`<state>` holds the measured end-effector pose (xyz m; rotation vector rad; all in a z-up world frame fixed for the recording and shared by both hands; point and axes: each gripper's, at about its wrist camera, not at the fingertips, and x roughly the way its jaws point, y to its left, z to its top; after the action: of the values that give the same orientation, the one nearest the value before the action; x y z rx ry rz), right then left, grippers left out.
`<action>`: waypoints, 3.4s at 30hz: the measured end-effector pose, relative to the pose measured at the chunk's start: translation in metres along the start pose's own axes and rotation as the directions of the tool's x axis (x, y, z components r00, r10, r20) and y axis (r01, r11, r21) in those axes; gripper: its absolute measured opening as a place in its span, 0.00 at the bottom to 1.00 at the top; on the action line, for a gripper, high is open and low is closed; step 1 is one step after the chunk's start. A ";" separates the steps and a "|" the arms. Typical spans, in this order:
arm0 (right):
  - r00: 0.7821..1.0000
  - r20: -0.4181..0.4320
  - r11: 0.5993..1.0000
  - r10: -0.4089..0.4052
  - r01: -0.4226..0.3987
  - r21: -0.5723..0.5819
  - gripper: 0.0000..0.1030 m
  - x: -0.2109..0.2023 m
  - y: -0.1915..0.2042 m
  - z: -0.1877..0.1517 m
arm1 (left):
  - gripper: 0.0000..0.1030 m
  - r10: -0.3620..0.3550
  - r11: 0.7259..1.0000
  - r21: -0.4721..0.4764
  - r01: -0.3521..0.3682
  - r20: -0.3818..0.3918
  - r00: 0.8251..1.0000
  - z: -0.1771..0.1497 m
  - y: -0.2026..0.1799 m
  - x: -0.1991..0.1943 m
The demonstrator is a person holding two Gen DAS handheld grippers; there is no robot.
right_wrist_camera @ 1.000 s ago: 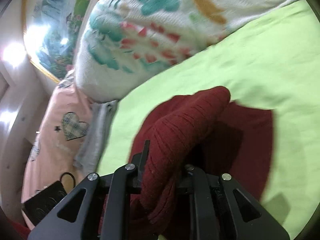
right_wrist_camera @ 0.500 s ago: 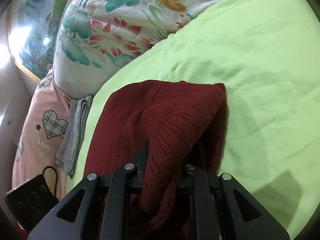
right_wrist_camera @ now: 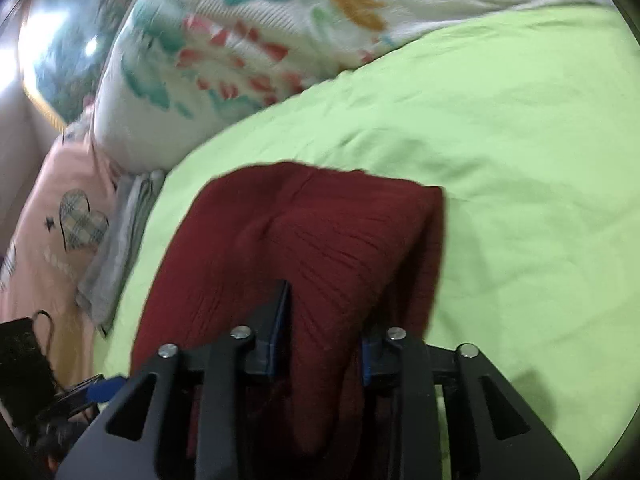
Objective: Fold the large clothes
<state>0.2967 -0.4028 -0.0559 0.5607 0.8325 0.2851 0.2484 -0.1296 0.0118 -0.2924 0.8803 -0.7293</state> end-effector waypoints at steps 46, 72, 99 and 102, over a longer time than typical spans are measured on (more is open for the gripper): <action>0.940 -0.167 0.954 0.299 -0.298 0.031 0.32 0.029 0.122 -0.063 | 0.51 -0.064 0.988 -0.143 0.055 -0.061 0.996 0.009 0.124 -0.058; 0.977 -0.147 0.986 0.155 -0.145 0.076 0.61 0.030 0.148 -0.106 | 0.70 0.161 0.958 -0.247 -0.148 0.031 0.987 -0.074 0.178 -0.155; 0.982 -0.155 0.994 0.111 -0.110 0.014 0.17 0.009 0.172 -0.163 | 0.29 0.617 0.747 0.220 -0.628 0.125 0.777 -0.154 0.083 -0.142; 0.987 -0.106 0.993 0.120 -0.122 -0.007 0.11 -0.004 0.175 -0.158 | 0.22 0.650 0.662 0.332 -0.672 0.192 0.736 -0.159 0.064 -0.138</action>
<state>0.1691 -0.2054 -0.0389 0.5886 0.8989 0.4342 0.0950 0.0201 -0.0373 0.3614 0.6943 -0.1819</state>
